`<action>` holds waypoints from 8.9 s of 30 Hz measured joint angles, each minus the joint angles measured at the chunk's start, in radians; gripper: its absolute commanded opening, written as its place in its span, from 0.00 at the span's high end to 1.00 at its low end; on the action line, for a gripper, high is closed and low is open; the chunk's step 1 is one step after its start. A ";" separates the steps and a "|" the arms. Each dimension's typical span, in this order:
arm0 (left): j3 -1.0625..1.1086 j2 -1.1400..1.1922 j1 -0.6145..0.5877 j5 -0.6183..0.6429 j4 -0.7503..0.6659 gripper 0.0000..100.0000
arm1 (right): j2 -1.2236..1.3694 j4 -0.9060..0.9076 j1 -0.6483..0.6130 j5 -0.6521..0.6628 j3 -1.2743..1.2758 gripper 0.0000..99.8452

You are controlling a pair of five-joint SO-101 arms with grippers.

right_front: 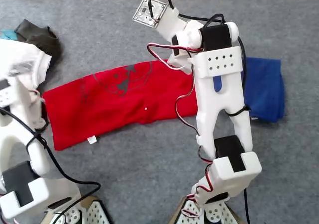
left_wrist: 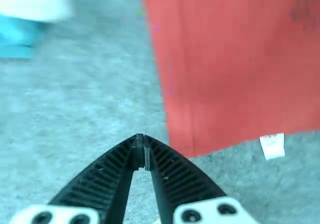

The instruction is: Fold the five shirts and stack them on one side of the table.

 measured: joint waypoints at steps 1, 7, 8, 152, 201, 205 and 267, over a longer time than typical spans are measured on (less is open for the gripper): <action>-0.014 0.008 -0.009 0.018 0.000 0.89 | 0.000 0.000 0.000 0.000 0.000 0.99; -0.023 0.078 -0.011 0.146 -0.021 0.79 | 0.000 -0.002 0.000 0.000 0.000 0.99; -0.023 0.097 -0.011 0.161 -0.031 0.78 | 0.000 -0.006 0.000 0.005 0.000 0.99; -0.508 0.471 0.094 0.222 0.115 0.75 | 0.037 -0.026 -0.063 0.180 -0.071 0.99; -0.195 0.476 0.043 0.232 -0.273 0.94 | 0.037 0.092 -0.061 -0.026 -0.071 0.99; -0.270 0.546 0.055 0.233 -0.219 0.98 | 0.037 0.092 -0.061 -0.026 -0.071 0.99; -0.980 0.815 1.091 0.537 -0.255 0.97 | -0.244 0.029 0.474 0.133 0.147 0.98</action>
